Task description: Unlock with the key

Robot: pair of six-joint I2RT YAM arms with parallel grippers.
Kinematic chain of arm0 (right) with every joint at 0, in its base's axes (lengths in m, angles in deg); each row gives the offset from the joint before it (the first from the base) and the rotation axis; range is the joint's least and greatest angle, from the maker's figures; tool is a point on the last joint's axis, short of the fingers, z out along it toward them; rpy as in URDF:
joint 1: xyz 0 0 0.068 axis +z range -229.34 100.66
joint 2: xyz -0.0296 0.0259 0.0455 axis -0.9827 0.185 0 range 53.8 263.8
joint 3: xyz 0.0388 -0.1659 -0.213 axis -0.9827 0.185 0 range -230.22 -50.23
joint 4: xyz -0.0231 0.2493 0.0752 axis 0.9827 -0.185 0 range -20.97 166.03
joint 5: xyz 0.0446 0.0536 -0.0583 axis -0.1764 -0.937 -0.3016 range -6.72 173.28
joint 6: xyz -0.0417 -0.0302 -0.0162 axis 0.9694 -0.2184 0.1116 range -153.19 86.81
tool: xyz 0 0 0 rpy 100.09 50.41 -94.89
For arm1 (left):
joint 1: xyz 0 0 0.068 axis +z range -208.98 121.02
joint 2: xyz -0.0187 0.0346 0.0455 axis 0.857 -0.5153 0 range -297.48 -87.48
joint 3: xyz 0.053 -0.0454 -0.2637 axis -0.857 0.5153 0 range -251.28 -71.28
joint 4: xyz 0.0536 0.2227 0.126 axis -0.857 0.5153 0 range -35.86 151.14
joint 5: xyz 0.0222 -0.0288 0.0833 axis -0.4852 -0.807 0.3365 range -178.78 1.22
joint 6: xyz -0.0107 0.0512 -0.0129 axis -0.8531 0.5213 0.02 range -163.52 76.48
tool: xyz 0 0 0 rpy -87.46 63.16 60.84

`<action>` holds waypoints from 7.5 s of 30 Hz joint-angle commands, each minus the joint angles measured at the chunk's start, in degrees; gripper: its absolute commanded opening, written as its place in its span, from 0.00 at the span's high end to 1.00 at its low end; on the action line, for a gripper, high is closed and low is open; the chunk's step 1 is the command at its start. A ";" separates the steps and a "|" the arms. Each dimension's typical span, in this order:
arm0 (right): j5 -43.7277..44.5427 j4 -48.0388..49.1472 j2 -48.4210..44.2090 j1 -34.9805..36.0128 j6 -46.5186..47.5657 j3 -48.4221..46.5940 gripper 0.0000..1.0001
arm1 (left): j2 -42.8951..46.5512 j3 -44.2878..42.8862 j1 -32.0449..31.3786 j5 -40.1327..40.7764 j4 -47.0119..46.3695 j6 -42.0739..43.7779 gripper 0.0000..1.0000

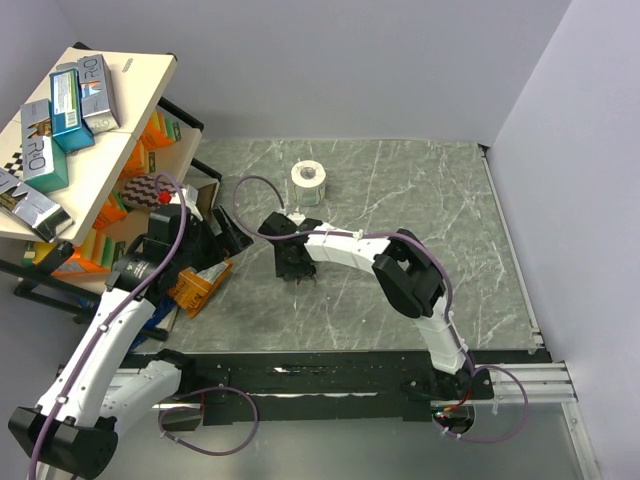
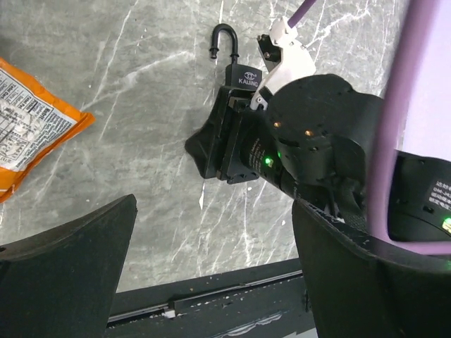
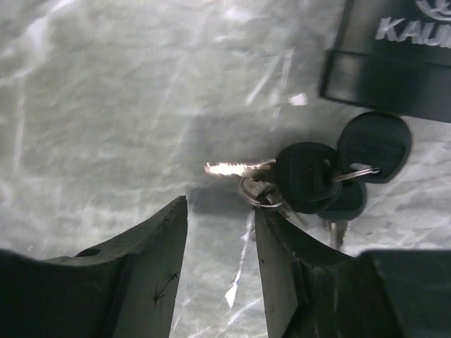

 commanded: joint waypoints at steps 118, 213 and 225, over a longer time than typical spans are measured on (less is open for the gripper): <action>-8.80 11.44 -9.66 7.83 42.94 13.45 1.00 | -4.06 -2.06 2.20 0.84 0.31 -1.21 0.04; -42.89 15.92 -50.97 -22.05 -1.65 12.92 0.84 | -10.39 -4.79 -13.53 -31.67 -39.86 6.17 0.99; -52.73 9.15 -48.34 -21.97 16.13 7.12 0.43 | -9.07 -4.96 -13.53 -39.41 -35.11 7.50 0.99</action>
